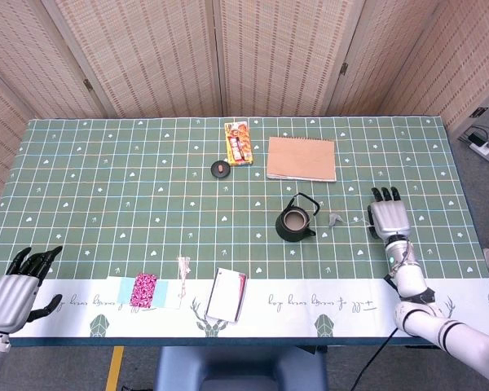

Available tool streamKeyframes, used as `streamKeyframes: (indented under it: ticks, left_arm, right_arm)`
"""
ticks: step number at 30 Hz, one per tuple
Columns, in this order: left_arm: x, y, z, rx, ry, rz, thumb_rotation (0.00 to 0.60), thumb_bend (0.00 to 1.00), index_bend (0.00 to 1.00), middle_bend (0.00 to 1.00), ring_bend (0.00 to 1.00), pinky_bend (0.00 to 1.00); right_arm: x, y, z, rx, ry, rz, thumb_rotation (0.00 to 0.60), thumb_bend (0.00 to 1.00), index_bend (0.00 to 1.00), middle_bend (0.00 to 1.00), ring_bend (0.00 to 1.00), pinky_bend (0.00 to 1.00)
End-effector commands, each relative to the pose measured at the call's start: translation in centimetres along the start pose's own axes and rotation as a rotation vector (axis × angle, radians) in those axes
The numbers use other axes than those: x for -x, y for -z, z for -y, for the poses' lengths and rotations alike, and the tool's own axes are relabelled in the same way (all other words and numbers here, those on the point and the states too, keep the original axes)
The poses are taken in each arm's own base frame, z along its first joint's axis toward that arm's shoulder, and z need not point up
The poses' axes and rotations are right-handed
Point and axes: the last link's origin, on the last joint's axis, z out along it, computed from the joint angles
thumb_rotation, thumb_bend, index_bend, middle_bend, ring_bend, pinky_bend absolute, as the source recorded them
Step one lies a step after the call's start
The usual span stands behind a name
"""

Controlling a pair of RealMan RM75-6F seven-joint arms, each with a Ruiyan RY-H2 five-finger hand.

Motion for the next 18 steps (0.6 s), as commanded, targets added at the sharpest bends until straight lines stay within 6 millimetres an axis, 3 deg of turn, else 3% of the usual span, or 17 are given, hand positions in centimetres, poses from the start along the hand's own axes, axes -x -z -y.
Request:
streamKeyframes:
  ticks: [1,10,18]
  left_arm:
    - [0.1,-0.1,0.0,-0.005,-0.004,0.004,0.600,0.29,0.00,0.13,0.13,0.05]
    - [0.1,-0.8,0.7,-0.040,0.011,0.019,0.600,0.29,0.00,0.13,0.13,0.05]
    - [0.0,-0.9,1.0,-0.046,0.024,0.026,0.600,0.29,0.00,0.13,0.13,0.05]
  right_arm:
    - [-3.4,1.5,0.3,-0.026,-0.012,-0.093,0.600,0.43,0.63,0.12,0.06,0.00]
    - [-9.1,4.4,2.4,-0.054,0.003,-0.206,0.600,0.43,0.63,0.12,0.07,0.00]
    - [-11.1,5.7,4.2,-0.069,0.012,-0.240,0.600,0.43,0.63,0.13,0.07,0.00]
